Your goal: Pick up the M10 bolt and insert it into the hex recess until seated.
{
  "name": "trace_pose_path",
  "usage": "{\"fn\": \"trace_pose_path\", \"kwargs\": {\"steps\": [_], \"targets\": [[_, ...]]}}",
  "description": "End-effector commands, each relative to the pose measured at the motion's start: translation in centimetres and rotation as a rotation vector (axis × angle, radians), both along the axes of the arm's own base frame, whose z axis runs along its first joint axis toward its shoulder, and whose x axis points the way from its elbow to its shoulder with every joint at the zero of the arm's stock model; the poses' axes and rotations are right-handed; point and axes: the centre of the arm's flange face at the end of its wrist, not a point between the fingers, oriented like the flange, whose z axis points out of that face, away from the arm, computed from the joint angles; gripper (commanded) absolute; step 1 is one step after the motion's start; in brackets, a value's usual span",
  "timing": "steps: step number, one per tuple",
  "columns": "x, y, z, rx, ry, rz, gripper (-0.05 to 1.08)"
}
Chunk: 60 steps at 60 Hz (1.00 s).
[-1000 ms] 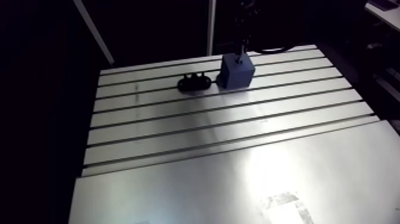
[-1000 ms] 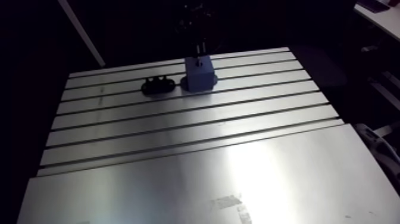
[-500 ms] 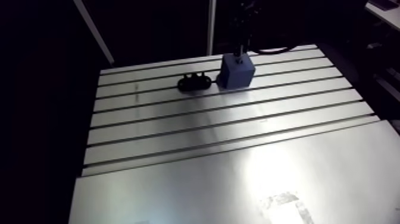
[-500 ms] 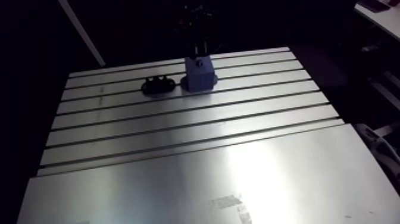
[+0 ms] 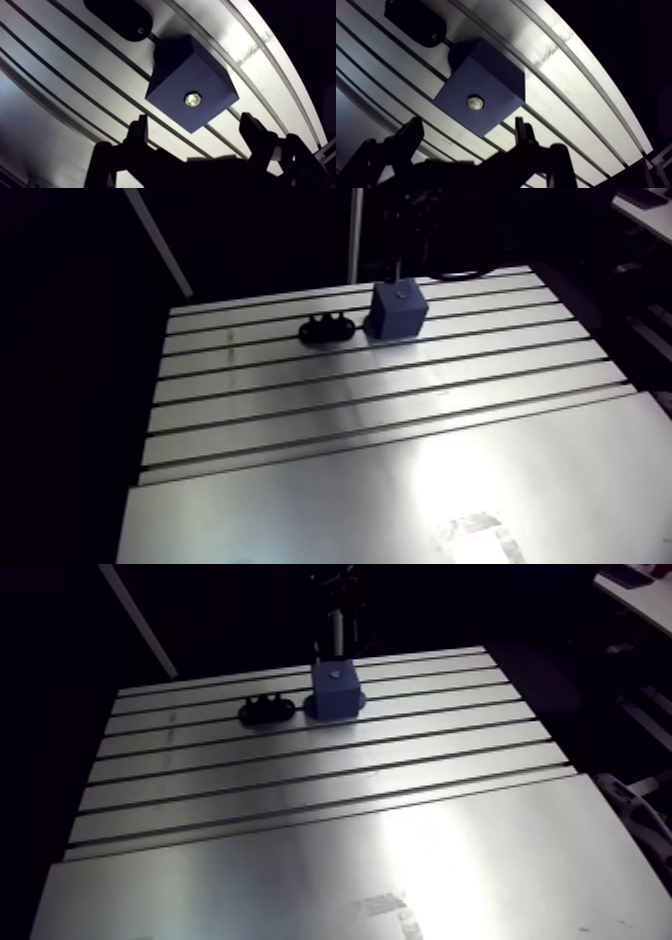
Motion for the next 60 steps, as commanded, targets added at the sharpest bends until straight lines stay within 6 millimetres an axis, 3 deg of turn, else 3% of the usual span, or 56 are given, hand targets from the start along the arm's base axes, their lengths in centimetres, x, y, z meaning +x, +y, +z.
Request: {"fn": "trace_pose_path", "kwargs": {"steps": [1,12,14,15,16,17,18,19,20,21,22,23,24,25,29,48,60], "targets": [[0.0,0.3,0.5,0.003,0.01,-0.018,0.01],[0.2,0.2,1.9,0.017,0.036,-0.101,0.04],[0.4,0.1,2.6,0.024,0.045,-0.158,0.15],[0.4,0.1,2.6,0.024,0.045,-0.158,0.15],[0.4,0.1,2.9,0.028,0.05,-0.185,0.28],[0.4,0.1,2.9,0.028,0.05,-0.185,0.28],[0.5,0.0,3.3,0.034,0.056,-0.216,0.46],[0.5,0.0,3.3,0.034,0.056,-0.216,0.46],[0.5,0.0,3.7,0.042,0.063,-0.255,0.61],[0.5,0.0,3.7,0.042,0.063,-0.255,0.61],[0.5,0.0,3.9,0.05,0.069,-0.297,0.74],[0.5,0.0,3.9,0.05,0.069,-0.297,0.74],[0.6,0.0,4.2,0.058,0.077,-0.339,0.84],[0.6,0.0,4.2,0.058,0.077,-0.339,0.84],[0.7,-0.1,4.1,0.079,0.079,-0.446,1.04],[1.7,-0.2,2.0,0.084,0.053,-0.643,1.08],[1.9,-0.3,1.7,0.072,0.117,-0.67,1.08]]}}
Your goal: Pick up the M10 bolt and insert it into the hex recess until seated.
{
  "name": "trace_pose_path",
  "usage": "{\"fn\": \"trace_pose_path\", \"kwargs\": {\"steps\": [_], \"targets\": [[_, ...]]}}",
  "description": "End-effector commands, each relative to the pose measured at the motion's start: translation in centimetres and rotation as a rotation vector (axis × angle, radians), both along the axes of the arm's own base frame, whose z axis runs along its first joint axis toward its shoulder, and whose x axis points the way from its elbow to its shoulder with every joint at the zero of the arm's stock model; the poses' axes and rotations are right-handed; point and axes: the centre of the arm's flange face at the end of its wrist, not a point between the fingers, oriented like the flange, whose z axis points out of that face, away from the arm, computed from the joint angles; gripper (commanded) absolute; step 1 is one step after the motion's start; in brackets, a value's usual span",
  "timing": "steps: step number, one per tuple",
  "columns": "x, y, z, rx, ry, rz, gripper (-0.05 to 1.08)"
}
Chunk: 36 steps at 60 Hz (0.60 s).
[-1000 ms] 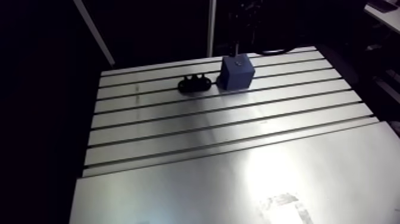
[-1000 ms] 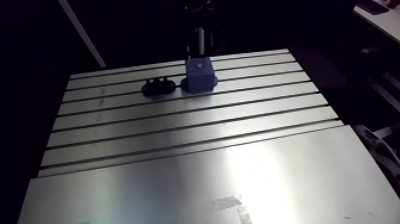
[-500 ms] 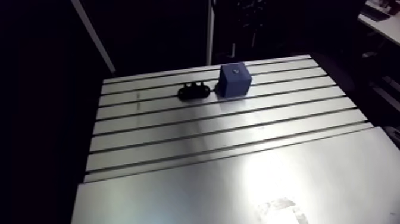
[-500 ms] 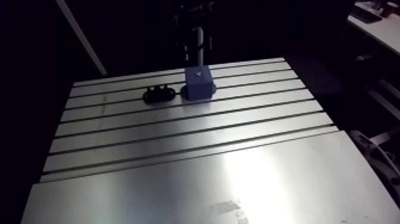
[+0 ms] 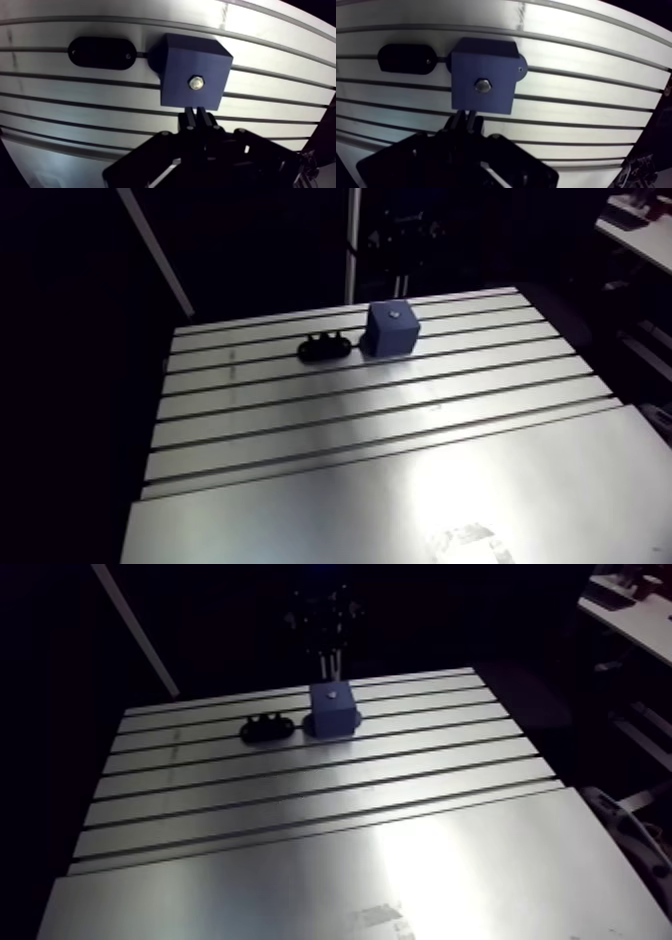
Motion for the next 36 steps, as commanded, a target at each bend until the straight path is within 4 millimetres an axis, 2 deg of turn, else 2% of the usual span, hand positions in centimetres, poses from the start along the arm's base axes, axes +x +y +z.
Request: {"fn": "trace_pose_path", "kwargs": {"steps": [1,12,24,36], "targets": [[0.3,-0.1,-0.5,0.004,0.053,-0.055,1.08],[0.6,0.0,-0.3,0.009,0.078,-0.058,1.08],[0.6,1.5,-0.5,0.009,0.095,-0.068,1.08],[0.7,1.6,-0.8,0.006,0.091,-0.07,1.08]]}}
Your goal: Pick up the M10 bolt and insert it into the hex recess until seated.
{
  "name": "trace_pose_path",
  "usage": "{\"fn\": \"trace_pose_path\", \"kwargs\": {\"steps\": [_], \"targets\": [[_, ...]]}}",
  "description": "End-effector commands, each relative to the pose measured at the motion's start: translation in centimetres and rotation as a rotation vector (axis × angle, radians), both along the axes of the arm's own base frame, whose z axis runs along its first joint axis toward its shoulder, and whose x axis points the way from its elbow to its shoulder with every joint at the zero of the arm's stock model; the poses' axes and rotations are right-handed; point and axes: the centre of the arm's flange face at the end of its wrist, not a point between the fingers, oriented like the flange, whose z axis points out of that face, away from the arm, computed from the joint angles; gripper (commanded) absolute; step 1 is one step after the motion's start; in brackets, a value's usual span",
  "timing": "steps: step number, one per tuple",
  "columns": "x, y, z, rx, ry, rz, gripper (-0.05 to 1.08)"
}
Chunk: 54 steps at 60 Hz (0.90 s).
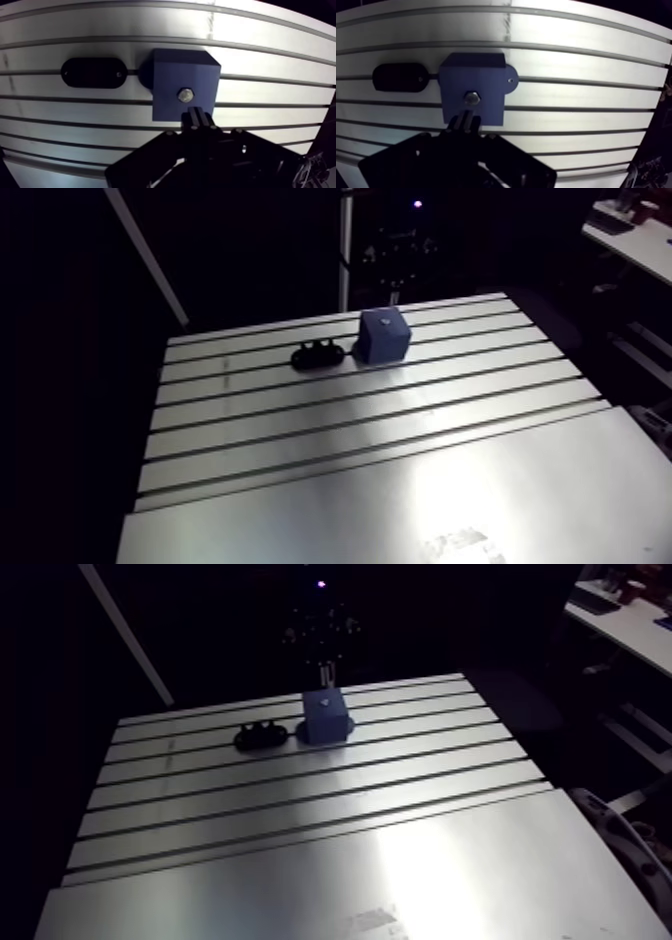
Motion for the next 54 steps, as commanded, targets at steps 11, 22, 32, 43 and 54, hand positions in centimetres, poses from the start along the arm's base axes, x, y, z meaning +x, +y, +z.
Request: {"fn": "trace_pose_path", "kwargs": {"steps": [11,22,32,43,54], "targets": [[0.2,0.3,-0.8,-0.025,-0.005,-0.011,1.08],[0.2,0.6,-1.4,-0.044,-0.009,-0.019,1.08],[0.3,0.7,-1.6,-0.042,-0.014,-0.019,1.08],[0.3,0.7,-1.7,-0.041,-0.013,-0.014,1.08],[0.1,0.7,-1.8,-0.04,-0.011,-0.014,1.08]]}}
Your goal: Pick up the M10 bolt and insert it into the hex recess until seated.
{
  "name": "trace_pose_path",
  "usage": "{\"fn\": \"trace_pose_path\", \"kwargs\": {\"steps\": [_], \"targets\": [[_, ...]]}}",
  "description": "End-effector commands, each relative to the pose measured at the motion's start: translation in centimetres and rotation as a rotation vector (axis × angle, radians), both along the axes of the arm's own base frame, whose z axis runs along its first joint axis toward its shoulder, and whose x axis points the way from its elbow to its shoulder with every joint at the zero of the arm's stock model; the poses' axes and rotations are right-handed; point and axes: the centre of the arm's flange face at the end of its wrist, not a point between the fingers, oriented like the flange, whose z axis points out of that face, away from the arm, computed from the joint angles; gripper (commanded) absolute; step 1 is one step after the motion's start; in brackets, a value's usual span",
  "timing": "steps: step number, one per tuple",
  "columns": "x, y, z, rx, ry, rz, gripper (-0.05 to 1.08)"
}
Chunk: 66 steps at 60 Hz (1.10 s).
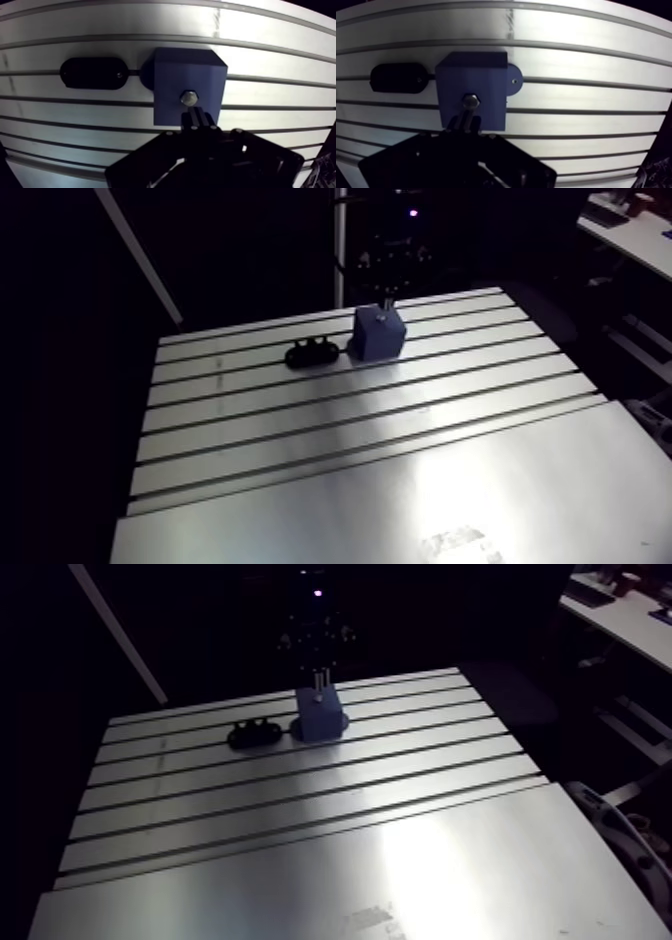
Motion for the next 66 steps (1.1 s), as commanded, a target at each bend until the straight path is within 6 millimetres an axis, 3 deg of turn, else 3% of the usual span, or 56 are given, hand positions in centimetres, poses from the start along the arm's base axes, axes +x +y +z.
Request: {"fn": "trace_pose_path", "kwargs": {"steps": [1,66], "targets": [[-0.2,0.1,-0.3,0.0,-0.001,0.001,1.08],[-0.3,-0.2,-2.2,-0.005,-0.03,0.01,1.08]]}}
